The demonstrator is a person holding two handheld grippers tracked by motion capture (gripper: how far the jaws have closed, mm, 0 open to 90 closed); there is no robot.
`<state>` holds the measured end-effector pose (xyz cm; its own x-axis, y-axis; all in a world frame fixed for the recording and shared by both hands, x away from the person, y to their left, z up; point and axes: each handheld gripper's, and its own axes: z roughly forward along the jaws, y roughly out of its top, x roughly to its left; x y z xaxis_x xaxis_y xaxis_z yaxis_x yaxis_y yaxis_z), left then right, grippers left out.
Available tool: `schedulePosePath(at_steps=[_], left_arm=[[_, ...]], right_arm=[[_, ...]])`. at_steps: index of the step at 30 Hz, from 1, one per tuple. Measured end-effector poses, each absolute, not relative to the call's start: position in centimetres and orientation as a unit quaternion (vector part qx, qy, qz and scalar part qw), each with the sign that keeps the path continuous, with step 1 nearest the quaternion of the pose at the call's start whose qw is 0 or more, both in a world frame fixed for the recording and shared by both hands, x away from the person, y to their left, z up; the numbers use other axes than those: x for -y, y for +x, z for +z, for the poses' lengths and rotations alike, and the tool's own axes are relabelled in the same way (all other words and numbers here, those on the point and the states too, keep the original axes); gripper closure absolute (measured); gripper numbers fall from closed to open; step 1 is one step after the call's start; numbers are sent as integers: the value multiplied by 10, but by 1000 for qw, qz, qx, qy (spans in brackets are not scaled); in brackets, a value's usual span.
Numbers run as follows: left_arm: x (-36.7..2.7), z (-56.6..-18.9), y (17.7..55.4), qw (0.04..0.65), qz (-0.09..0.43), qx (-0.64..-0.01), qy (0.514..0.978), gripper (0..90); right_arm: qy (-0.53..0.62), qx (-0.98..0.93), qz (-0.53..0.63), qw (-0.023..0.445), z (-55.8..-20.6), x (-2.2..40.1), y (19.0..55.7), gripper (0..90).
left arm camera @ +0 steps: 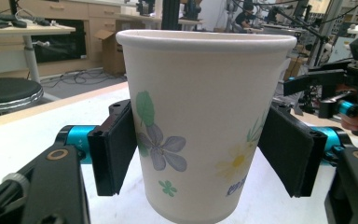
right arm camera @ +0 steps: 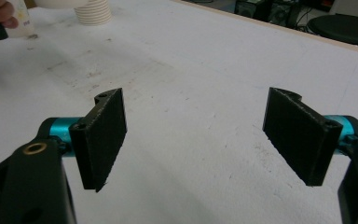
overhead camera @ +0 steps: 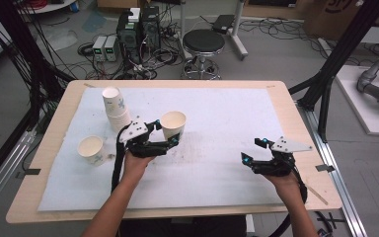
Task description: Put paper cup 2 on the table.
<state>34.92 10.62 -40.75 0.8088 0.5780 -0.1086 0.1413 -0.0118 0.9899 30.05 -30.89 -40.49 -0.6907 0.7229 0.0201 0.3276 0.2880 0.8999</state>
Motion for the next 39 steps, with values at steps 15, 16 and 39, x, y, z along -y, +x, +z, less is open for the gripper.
schedulePosePath(at_steps=[15,16,39], left_arm=[[-59,-440,380,617,146,-275,722,299],[-55,-442,381,612,146,-273,728,299],[-53,-451,368,481,154,-293,812,311]], right_arm=[[339,-777,494,191,-406,312,301,221],[338,-778,494,192,-406,311,301,221],[328,-783,496,183,-406,308,299,221]])
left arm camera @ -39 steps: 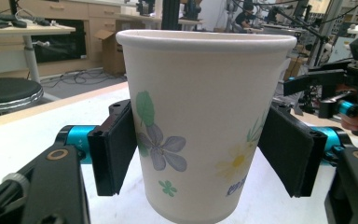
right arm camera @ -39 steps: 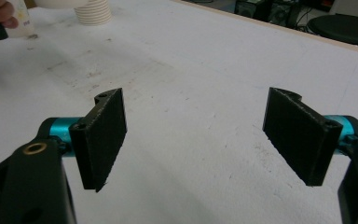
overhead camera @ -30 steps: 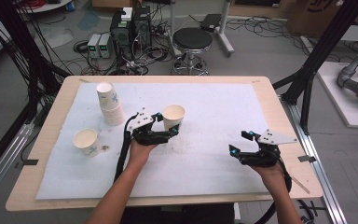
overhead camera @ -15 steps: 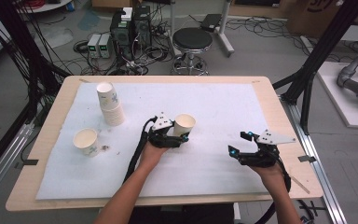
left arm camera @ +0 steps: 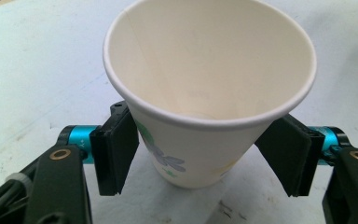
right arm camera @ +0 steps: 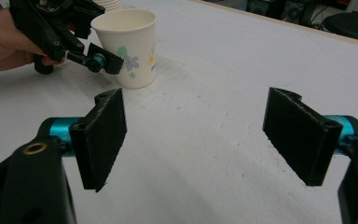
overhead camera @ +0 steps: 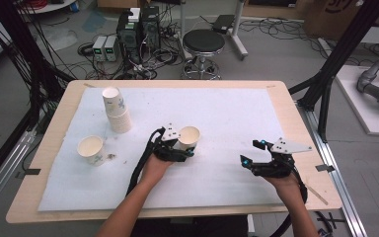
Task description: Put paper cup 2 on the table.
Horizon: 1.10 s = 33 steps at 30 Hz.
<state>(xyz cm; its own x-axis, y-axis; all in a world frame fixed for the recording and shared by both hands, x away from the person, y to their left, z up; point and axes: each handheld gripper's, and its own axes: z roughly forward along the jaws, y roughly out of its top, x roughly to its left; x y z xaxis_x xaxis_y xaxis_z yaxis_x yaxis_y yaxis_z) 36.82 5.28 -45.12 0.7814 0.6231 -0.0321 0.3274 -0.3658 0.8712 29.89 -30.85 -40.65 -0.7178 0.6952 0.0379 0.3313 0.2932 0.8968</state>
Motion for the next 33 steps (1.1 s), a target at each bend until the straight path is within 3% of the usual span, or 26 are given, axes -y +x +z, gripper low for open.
schedulePosePath(at_steps=[4,8,22,33], left_arm=[[-57,-452,368,489,135,-295,810,283],[-69,-448,362,521,119,-306,788,171],[-160,-422,317,606,160,-315,713,170],[-185,-421,292,609,205,-306,702,172]], right_arm=[[323,-786,495,183,-406,307,298,232],[326,-785,494,183,-407,308,298,227],[341,-782,476,212,-410,305,289,202],[339,-775,482,229,-410,300,280,196]])
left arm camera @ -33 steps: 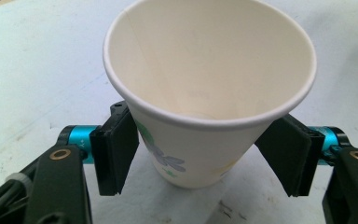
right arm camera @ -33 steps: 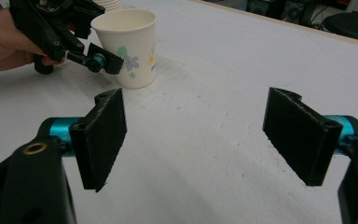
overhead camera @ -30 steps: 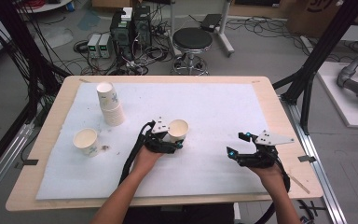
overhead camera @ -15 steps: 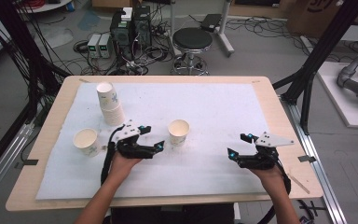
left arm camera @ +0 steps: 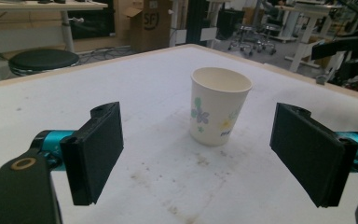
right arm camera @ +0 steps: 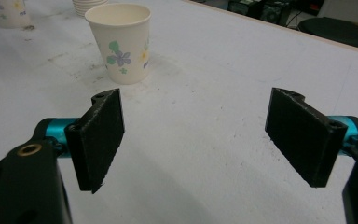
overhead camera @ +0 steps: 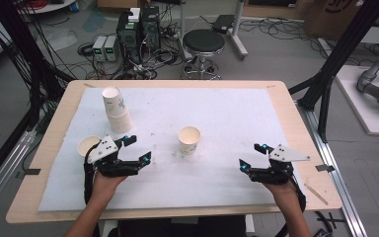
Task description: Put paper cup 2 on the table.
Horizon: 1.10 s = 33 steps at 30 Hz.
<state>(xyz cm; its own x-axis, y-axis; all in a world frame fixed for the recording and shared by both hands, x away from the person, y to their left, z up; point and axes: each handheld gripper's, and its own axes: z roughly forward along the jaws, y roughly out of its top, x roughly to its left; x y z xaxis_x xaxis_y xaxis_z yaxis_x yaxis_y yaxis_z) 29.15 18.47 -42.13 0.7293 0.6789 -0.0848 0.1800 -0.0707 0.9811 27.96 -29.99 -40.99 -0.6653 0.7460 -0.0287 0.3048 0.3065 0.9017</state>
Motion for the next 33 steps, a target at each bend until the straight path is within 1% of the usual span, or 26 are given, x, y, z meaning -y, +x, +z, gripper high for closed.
schedulePosePath(at_steps=[7,13,33], left_arm=[[-192,-421,283,619,212,-310,690,178],[-191,-421,278,620,214,-307,689,181],[-187,-423,280,617,220,-305,692,186]], right_arm=[[345,-770,483,234,-408,304,274,196],[340,-771,483,239,-405,301,272,196],[339,-773,483,233,-405,301,270,196]])
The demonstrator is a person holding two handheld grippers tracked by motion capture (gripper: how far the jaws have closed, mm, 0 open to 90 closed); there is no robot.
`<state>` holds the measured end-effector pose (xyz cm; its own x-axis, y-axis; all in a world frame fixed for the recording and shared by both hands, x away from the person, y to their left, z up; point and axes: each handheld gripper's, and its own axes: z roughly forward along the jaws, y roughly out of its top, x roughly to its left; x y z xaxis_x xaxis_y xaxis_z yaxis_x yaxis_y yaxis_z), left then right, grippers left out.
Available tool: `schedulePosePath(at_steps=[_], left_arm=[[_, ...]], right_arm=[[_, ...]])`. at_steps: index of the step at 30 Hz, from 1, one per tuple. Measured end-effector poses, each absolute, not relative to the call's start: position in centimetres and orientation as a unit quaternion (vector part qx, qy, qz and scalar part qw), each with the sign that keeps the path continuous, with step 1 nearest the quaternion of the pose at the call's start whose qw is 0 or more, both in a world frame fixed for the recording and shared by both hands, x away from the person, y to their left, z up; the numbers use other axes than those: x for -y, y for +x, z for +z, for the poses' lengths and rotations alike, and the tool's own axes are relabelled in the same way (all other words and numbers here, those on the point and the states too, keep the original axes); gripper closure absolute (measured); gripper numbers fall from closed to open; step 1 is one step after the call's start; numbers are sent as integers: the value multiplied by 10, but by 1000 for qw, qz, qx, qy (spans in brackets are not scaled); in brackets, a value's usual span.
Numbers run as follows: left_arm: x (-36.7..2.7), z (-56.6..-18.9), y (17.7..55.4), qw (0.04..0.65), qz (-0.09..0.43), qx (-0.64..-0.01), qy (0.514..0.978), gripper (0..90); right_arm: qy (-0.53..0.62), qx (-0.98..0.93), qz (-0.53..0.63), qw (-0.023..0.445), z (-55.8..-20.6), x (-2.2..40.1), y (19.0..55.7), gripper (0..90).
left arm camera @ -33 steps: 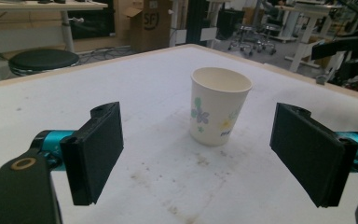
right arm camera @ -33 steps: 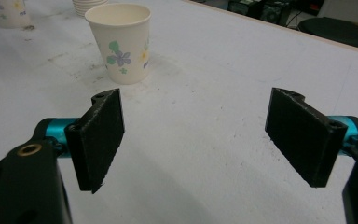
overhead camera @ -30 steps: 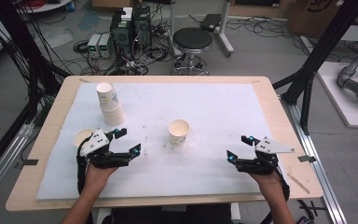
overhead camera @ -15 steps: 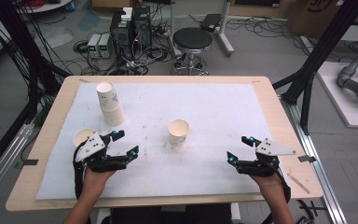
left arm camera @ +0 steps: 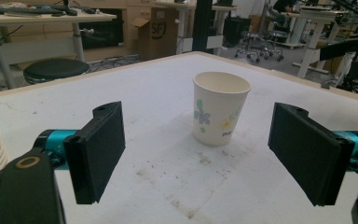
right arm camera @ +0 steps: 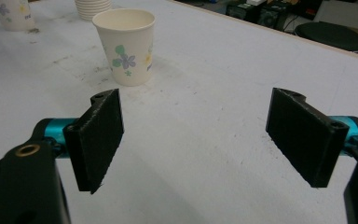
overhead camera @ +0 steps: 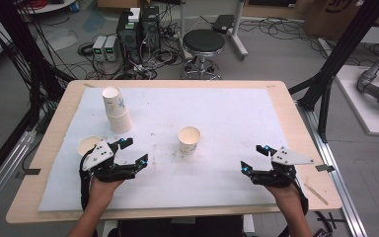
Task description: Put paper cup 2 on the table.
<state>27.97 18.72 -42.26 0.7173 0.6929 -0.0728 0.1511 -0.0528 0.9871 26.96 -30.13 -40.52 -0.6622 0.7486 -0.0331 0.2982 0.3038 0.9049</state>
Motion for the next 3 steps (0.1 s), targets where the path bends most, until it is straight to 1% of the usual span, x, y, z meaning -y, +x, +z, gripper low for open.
schedulePosePath(at_steps=[3], left_arm=[[-187,-423,280,615,219,-305,693,186]], right_arm=[[338,-773,484,233,-405,301,269,196]])
